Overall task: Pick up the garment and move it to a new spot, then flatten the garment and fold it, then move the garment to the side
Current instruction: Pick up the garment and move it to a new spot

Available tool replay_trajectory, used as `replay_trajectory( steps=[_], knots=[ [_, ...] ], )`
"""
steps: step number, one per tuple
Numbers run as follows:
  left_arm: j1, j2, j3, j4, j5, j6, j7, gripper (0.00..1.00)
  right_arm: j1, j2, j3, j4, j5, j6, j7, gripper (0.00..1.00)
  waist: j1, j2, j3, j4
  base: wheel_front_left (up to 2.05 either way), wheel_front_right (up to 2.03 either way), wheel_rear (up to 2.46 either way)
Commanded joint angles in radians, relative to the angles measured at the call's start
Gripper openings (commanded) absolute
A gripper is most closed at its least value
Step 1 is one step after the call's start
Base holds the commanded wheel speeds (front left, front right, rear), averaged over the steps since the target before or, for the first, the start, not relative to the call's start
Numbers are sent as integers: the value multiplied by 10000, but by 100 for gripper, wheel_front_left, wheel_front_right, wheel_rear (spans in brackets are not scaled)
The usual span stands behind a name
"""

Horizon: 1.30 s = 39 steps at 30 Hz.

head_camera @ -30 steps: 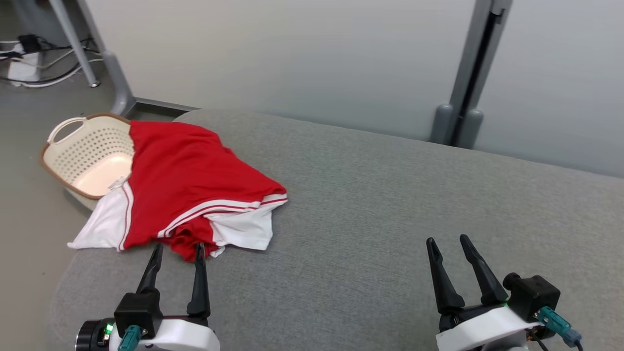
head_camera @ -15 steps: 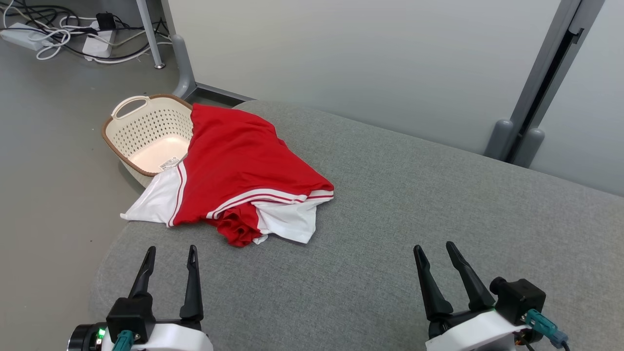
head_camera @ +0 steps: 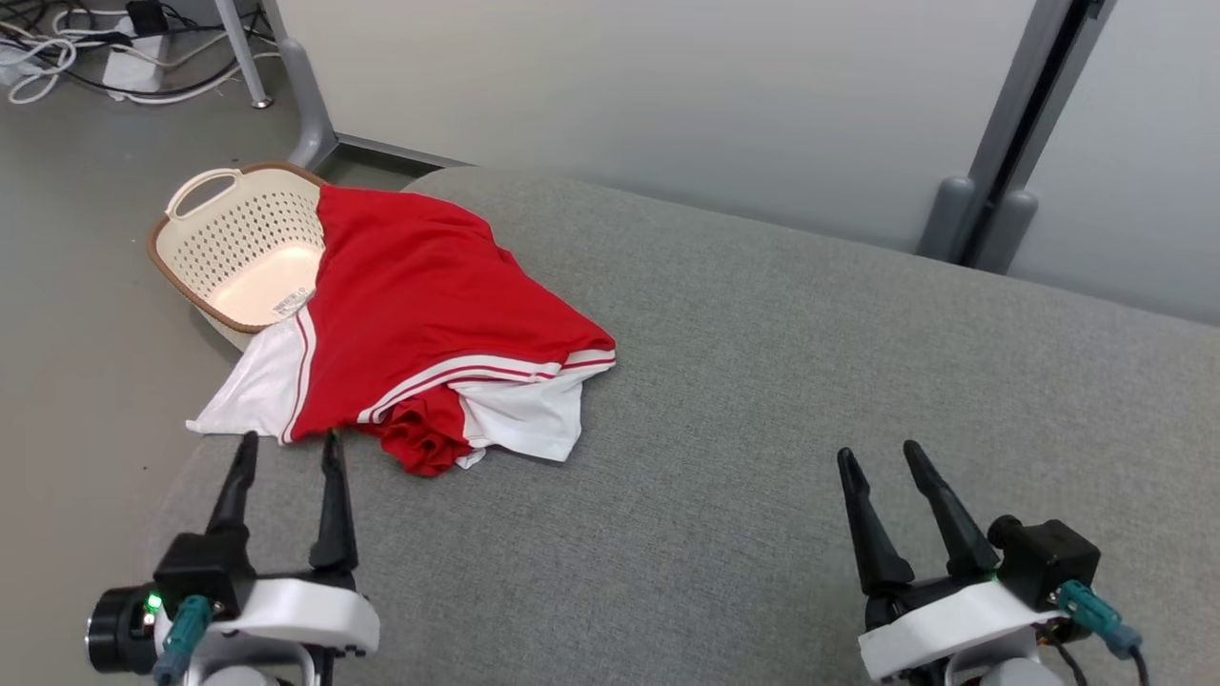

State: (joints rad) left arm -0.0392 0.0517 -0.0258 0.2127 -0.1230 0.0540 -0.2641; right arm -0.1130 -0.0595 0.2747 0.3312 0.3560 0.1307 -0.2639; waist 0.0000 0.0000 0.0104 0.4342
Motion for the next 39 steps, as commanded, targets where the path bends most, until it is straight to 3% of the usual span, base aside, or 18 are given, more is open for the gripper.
replay_trajectory(
  steps=[1,6,16,24,32,33,35,36,39],
  knots=[
    [-261,73,139,32,9,-43,-7,100,-109,-145,-60,-57,-97,0,-11,100,0,0,368,-330,0,0,0],
    [-1577,479,374,1071,-263,-689,0,100,-379,-652,-403,-224,-330,0,-11,100,0,0,1280,-923,0,0,0],
    [-4237,1330,279,3586,-843,-1474,1995,100,-866,-1321,-956,-689,-363,0,114,100,0,0,2617,-1789,0,0,0],
    [-5779,1828,263,5344,-886,-1367,2951,100,-920,-1355,-1029,-1001,-368,0,256,100,0,0,3268,-2174,0,0,0],
    [-6709,2046,221,6884,-856,-1144,2864,100,-945,-1453,-1117,-1200,-405,0,353,100,0,0,3551,-2309,0,0,0],
    [-6771,2040,206,7007,-879,-1168,2788,84,-925,-1454,-1129,-1217,-412,0,360,100,0,0,3551,-2309,0,0,0],
    [-6883,2003,171,7257,-923,-1210,2643,32,-856,-1454,-1188,-1213,-427,0,360,100,0,0,3515,-2275,0,0,0],
    [-6913,1986,150,7353,-938,-1222,2566,0,-825,-1432,-1198,-1191,-432,0,363,100,0,0,3480,-2243,0,0,0],
    [-6921,1967,65,7708,-946,-1305,2505,0,-784,-1354,-1144,-1111,-450,0,370,100,0,0,3307,-2151,0,0,0]
  ],
)
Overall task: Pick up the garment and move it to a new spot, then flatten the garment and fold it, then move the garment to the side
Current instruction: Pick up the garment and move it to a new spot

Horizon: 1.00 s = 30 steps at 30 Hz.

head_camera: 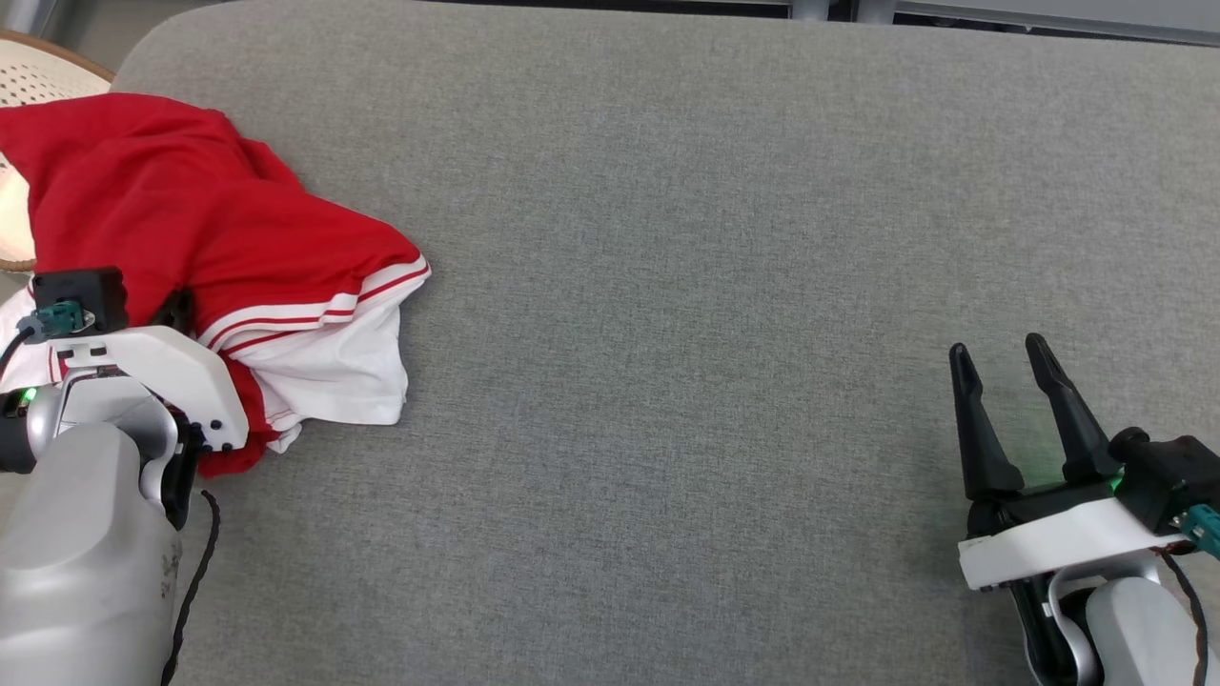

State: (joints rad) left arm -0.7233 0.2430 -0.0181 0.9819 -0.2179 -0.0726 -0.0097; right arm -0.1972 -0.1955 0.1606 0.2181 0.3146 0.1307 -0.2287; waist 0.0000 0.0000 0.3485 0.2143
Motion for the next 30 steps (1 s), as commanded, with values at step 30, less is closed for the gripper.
replay_trajectory(
  steps=[30],
  knots=[
    [1286,96,-116,-7795,-1279,-219,241,0,468,1075,220,1038,331,0,-378,100,0,0,-2974,-339,0,0,0]
  ],
)
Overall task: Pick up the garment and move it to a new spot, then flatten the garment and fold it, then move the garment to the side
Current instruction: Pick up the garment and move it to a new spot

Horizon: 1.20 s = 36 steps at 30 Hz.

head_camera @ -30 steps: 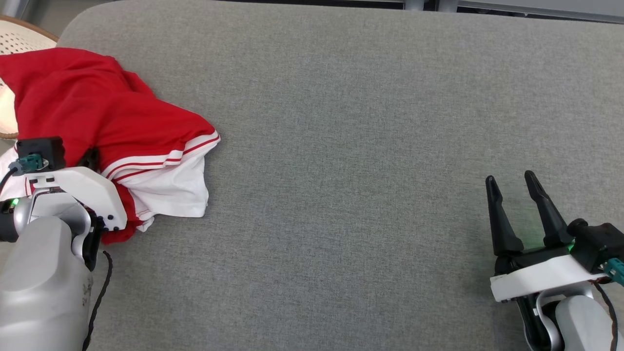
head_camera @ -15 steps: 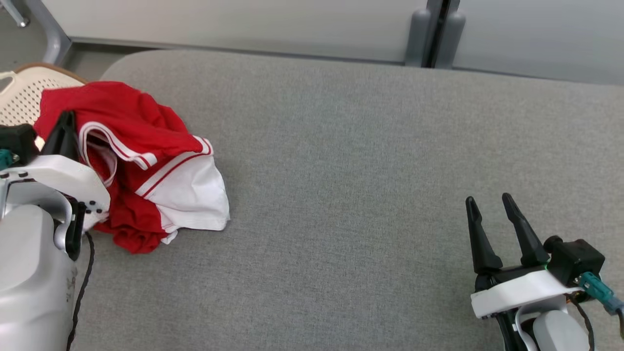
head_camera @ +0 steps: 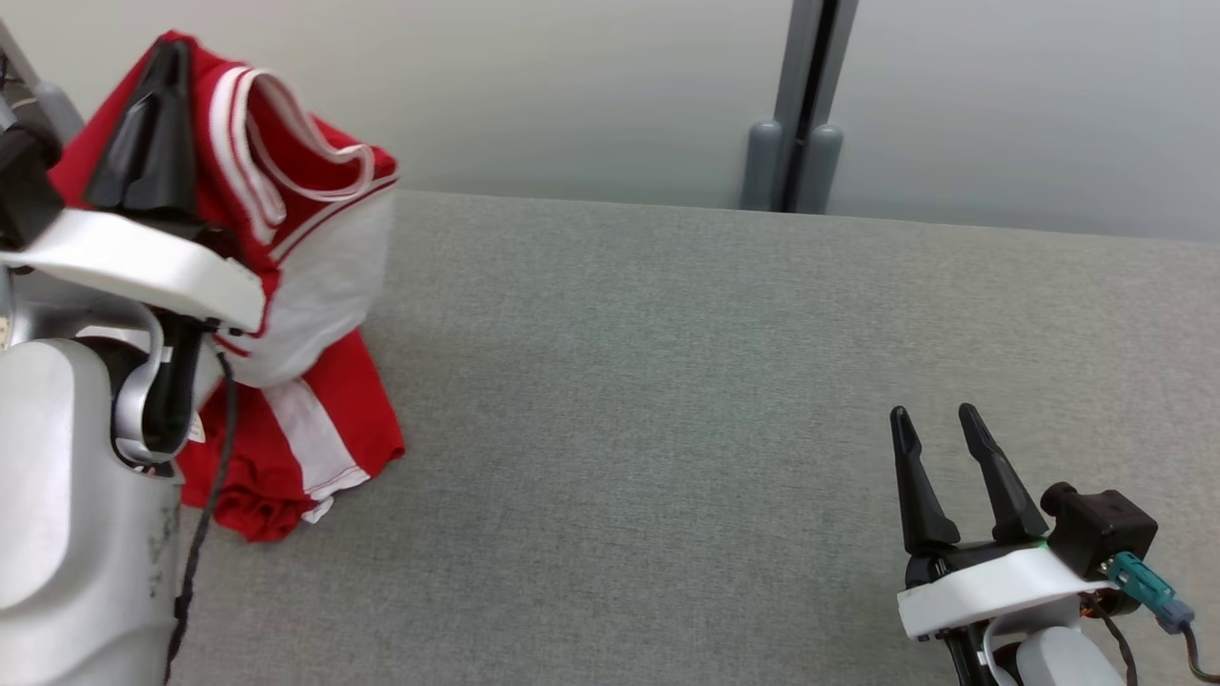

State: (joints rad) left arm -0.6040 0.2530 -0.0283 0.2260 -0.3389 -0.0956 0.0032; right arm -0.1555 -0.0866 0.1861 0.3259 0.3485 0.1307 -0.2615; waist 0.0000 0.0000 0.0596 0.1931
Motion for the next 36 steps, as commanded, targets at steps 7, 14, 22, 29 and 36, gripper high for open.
replay_trajectory(
  steps=[7,14,22,29,36],
  knots=[
    [610,-1111,-855,-2626,-937,187,1891,0,-17,178,-282,-165,-93,0,-33,100,0,0,-239,-777,0,0,0],
    [930,-1980,-2363,-3602,-2838,862,2686,0,-124,279,-845,-242,-305,0,-33,100,0,0,-284,-1643,0,0,0],
    [-48,-2003,-4776,-4373,-6332,2905,1255,0,-243,341,-1598,-406,-648,0,-34,100,0,0,-197,-2542,0,0,0],
    [-1600,-2005,-5237,-3484,-8926,4450,-688,0,-278,354,-1800,-652,-487,0,-34,100,0,0,169,-3110,0,0,0],
    [-1248,-497,-5513,212,-7739,3844,-1208,0,-530,355,-1574,-769,-622,0,-36,100,0,0,779,-3108,0,0,0]
  ],
)
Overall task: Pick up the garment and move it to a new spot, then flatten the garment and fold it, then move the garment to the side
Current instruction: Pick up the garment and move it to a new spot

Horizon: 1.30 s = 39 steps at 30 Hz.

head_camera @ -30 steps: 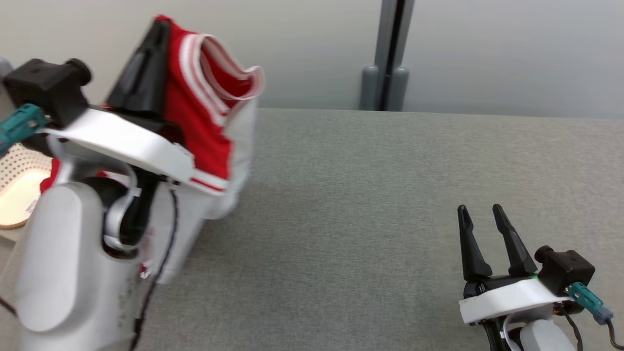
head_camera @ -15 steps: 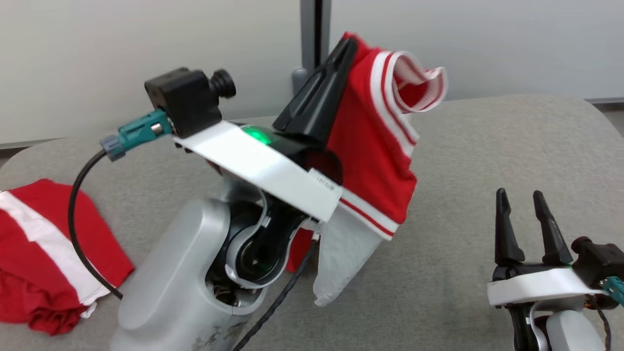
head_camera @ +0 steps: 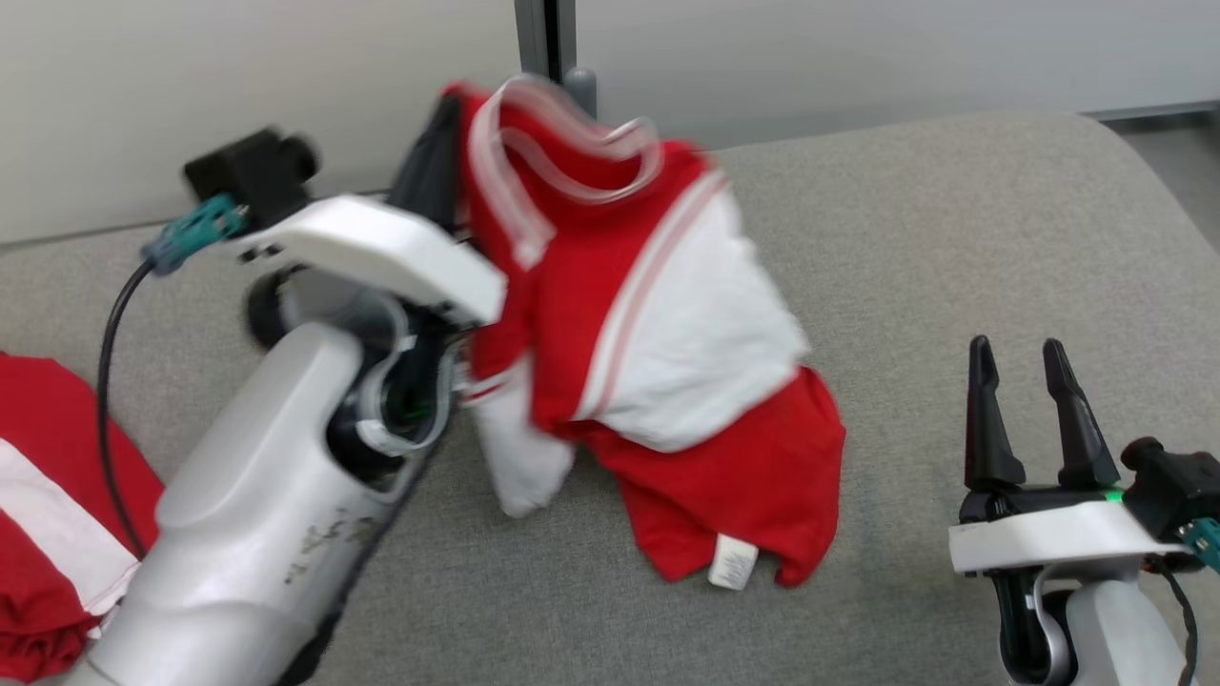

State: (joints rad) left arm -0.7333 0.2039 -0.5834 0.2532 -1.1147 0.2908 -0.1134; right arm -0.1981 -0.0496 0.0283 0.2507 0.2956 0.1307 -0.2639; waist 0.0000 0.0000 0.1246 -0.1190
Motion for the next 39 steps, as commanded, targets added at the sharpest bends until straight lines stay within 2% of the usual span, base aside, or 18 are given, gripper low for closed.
replay_trajectory(
  steps=[1,2,5,6,7,8,11,14,17,19,24,27,32,39],
  knots=[
    [78,151,114,566,139,-83,-302,0,-145,-26,21,-33,-98,0,-11,100,0,0,222,26,0,0,0],
    [61,370,61,1207,411,-208,-513,0,-200,-24,96,-43,-105,0,-9,100,0,0,318,38,0,0,0],
    [48,405,136,2929,459,-534,-913,0,-353,-22,234,-40,-226,0,-9,100,0,0,577,162,0,0,0],
    [-36,393,155,3394,523,-643,-1021,14,-384,-21,265,-24,-289,0,-9,100,0,0,649,222,0,0,0],
    [-129,380,177,3870,599,-754,-1120,84,-420,-22,282,-13,-344,0,-11,100,0,0,714,288,0,0,0],
    [-195,319,167,4271,619,-871,-1184,100,-455,-22,301,9,-370,0,-9,100,0,0,769,359,0,0,0],
    [-448,202,106,5216,1044,-1173,-1416,100,-506,-20,389,77,-518,0,-11,100,0,0,878,593,0,0,0],
    [-722,125,619,5605,1425,-1309,-1519,100,-500,-22,478,103,-675,0,-10,100,0,0,917,852,0,0,0],
    [-693,53,1676,5143,2306,-1307,-1523,100,-496,-41,540,119,-798,0,-11,100,0,0,892,1142,0,0,0],
    [-352,-125,2322,4693,2944,-1465,-1524,100,-470,-86,583,146,-818,0,-11,100,0,0,800,1296,0,0,0],
    [666,-381,3408,3326,4522,-2237,-1529,100,-246,-216,689,221,-830,0,-11,100,0,0,409,1601,0,0,0],
    [1281,-514,3727,2843,5044,-2436,-1525,100,-147,-259,706,231,-788,0,-11,100,0,0,223,1723,0,0,0],
    [3138,-797,3970,1754,6782,-2296,-1519,100,230,-334,702,209,-703,0,-11,100,0,0,-204,1979,0,0,0],
    [5484,-1276,4456,219,8311,-2030,-1519,100,799,-320,819,94,-695,0,-11,100,0,0,-541,2253,0,0,0]
  ],
)
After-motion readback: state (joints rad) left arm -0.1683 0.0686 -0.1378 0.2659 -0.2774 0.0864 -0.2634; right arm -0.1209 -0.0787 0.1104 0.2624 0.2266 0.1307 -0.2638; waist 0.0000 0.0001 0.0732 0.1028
